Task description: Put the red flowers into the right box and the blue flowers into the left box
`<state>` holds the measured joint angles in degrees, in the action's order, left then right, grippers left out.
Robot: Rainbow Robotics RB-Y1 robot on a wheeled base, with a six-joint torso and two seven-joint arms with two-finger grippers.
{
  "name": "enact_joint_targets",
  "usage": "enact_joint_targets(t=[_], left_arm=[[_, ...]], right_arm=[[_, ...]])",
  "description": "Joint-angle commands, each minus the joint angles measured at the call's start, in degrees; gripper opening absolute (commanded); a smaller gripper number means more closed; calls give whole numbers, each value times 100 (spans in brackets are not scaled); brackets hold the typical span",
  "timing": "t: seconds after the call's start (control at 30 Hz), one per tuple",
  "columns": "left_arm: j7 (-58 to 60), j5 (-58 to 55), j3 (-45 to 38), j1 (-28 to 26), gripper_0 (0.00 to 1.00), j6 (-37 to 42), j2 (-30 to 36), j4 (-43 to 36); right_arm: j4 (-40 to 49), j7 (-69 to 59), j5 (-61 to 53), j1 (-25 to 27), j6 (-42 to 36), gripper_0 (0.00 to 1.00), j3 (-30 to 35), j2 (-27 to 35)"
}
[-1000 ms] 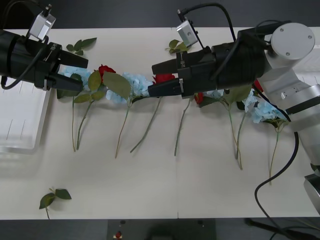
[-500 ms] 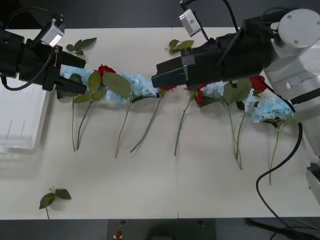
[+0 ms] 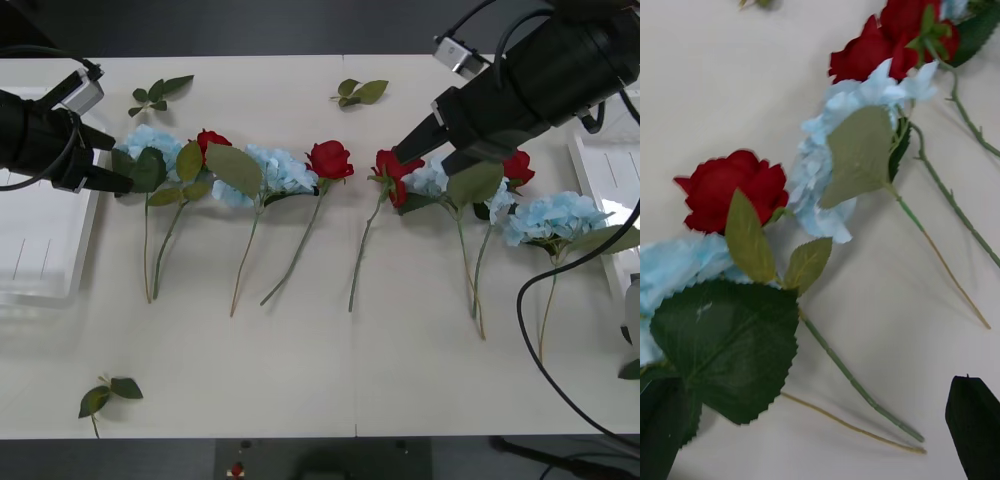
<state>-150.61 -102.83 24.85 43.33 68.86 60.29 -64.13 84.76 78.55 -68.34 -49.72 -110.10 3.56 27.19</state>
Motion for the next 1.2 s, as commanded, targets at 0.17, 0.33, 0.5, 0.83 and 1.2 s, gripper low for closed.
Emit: enact_joint_targets(t=[0.17,0.33,0.5,0.83,1.2], left_arm=[[1693,413,-85,123,100,-101,18,181],[2510,844,-85,123,100,-83,-79,190],[3468,1213,-85,53,100,-83,-281,208],[4874,2444,-85,0,100,-382,-764,208],[6008,3850,-24,-9,100,-356,-1116,208]], right_arm=[[1543,-665,1139,586,10,100,127,674],[2642,-692,1420,1483,10,100,127,1043],[3345,-1298,1657,2283,10,100,127,1271],[4022,-2133,2563,3495,727,100,101,1465],[3538,-2186,3116,3996,1571,100,109,1482]])
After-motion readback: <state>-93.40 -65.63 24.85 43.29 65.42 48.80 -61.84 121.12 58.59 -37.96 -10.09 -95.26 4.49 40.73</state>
